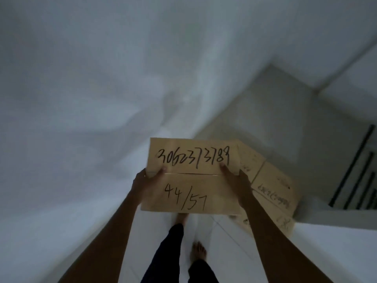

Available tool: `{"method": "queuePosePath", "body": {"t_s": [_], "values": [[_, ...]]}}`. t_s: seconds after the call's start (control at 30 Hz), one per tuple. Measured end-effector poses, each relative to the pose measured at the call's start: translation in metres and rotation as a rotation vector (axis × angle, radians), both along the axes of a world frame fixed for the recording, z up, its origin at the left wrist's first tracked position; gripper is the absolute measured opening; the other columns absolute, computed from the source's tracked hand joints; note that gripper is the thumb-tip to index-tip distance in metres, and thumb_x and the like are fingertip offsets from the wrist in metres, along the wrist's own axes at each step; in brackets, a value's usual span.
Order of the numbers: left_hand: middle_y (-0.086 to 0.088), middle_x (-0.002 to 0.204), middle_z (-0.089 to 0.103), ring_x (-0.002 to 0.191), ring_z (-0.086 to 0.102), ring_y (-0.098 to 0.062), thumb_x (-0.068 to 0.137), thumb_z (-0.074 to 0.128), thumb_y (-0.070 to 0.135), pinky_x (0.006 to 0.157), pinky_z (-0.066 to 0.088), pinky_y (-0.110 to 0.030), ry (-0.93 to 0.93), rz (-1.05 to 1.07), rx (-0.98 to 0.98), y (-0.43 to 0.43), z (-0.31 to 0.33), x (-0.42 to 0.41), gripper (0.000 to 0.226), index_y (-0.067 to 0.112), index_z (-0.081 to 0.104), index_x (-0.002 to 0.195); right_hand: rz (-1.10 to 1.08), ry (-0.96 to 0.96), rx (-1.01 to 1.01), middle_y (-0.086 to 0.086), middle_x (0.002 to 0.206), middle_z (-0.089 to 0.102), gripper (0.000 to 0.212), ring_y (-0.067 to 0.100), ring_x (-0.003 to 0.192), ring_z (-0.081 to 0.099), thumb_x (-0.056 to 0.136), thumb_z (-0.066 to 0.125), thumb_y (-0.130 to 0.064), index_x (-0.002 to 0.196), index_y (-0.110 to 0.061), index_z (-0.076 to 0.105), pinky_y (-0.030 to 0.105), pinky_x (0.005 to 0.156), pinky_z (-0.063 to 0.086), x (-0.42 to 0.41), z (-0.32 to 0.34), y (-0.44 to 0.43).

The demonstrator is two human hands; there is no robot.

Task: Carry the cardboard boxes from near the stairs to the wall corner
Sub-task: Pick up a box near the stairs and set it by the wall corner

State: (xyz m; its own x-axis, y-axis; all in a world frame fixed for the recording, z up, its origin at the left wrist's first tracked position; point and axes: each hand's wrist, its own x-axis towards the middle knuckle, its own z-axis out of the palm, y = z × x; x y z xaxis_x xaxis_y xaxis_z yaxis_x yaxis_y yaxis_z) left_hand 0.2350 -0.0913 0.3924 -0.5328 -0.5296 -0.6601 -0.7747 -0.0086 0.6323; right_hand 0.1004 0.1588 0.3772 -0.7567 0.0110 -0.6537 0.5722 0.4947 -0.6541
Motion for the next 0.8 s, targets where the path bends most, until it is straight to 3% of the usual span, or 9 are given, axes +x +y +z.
{"method": "queuePosePath", "body": {"t_s": [0.03, 0.13, 0.33, 0.53, 0.7, 0.8], "values": [[-0.001, 0.097, 0.073, 0.084, 0.069, -0.019, 0.072, 0.065, 0.068, 0.083, 0.058, -0.044, 0.027, 0.041, -0.008, -0.003, 0.013, 0.026, 0.055, 0.026, 0.064, 0.107, 0.057, 0.005, 0.010, 0.000, 0.111, 0.070, 0.080, 0.025, 0.099, 0.066, 0.063, 0.065, -0.079, 0.122, -0.025, 0.065, 0.043, 0.090, 0.054, 0.014, 0.014, -0.010], [-0.002, 0.100, 0.074, 0.086, 0.071, -0.021, 0.062, 0.065, 0.076, 0.083, 0.059, -0.043, 0.063, 0.180, -0.047, -0.017, 0.047, 0.105, 0.072, 0.023, 0.065, 0.111, 0.242, 0.039, -0.026, 0.005, 0.114, 0.070, 0.085, 0.030, 0.103, 0.066, 0.061, 0.063, -0.082, 0.122, -0.023, 0.066, 0.049, 0.094, 0.053, 0.053, 0.045, -0.045], [-0.004, 0.101, 0.074, 0.086, 0.072, -0.022, 0.061, 0.071, 0.073, 0.081, 0.060, -0.043, 0.117, 0.545, -0.105, -0.039, 0.084, 0.276, 0.072, 0.022, 0.067, 0.111, 0.614, 0.084, -0.097, 0.005, 0.102, 0.073, 0.072, 0.023, 0.086, 0.070, 0.066, 0.066, -0.076, 0.112, -0.021, 0.070, 0.041, 0.082, 0.058, 0.163, 0.089, -0.131], [-0.005, 0.101, 0.073, 0.088, 0.072, -0.023, 0.056, 0.072, 0.076, 0.083, 0.059, -0.047, 0.141, 0.798, -0.115, -0.055, 0.090, 0.443, 0.078, 0.021, 0.065, 0.109, 0.890, 0.148, -0.055, 0.012, 0.120, 0.067, 0.083, 0.035, 0.110, 0.063, 0.070, 0.059, -0.080, 0.123, -0.016, 0.063, 0.051, 0.100, 0.048, 0.297, 0.101, -0.218], [-0.006, 0.102, 0.074, 0.091, 0.072, -0.025, 0.042, 0.065, 0.089, 0.086, 0.059, -0.047, 0.105, 0.975, -0.110, -0.056, 0.083, 0.592, 0.097, 0.021, 0.066, 0.110, 1.103, 0.130, -0.065, 0.014, 0.124, 0.066, 0.076, 0.036, 0.113, 0.061, 0.077, 0.061, -0.071, 0.127, -0.015, 0.059, 0.049, 0.102, 0.046, 0.431, 0.098, -0.274], [-0.006, 0.101, 0.075, 0.088, 0.072, -0.025, 0.042, 0.060, 0.091, 0.085, 0.059, -0.047, 0.077, 1.059, -0.126, -0.054, 0.083, 0.670, 0.099, 0.020, 0.065, 0.110, 1.189, 0.125, -0.056, 0.016, 0.123, 0.066, 0.083, 0.038, 0.112, 0.061, 0.073, 0.060, -0.076, 0.127, -0.013, 0.059, 0.052, 0.102, 0.046, 0.509, 0.088, -0.302]]}}
